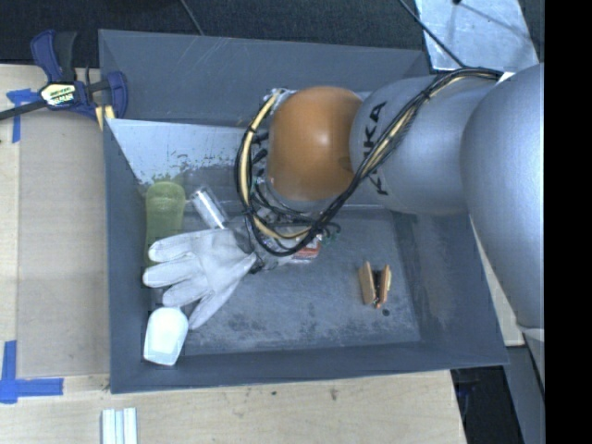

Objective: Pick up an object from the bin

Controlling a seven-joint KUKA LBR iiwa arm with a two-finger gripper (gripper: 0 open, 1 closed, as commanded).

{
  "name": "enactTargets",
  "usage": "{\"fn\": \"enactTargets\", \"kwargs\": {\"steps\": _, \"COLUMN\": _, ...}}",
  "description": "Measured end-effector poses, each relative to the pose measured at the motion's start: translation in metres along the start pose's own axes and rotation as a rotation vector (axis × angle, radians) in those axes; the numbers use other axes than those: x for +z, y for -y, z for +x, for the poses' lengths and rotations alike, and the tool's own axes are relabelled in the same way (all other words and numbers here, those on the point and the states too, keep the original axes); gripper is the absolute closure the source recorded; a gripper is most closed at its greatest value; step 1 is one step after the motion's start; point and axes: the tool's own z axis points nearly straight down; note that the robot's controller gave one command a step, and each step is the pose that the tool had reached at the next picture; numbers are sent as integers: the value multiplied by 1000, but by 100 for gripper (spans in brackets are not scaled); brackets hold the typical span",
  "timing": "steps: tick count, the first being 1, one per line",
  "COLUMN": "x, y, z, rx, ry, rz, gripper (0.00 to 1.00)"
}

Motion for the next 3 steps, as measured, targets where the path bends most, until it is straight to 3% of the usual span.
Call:
{"fn": "enactTargets", "kwargs": {"steps": 1, "x": -18, "y": -1, "z": 2, "rx": 0, "ry": -13, "rz": -4, "gripper": 100}}
{"fn": "enactTargets", "kwargs": {"steps": 3, "x": -52, "y": 0, "z": 0, "rx": 1, "ry": -6, "rz": 0, "gripper": 100}}
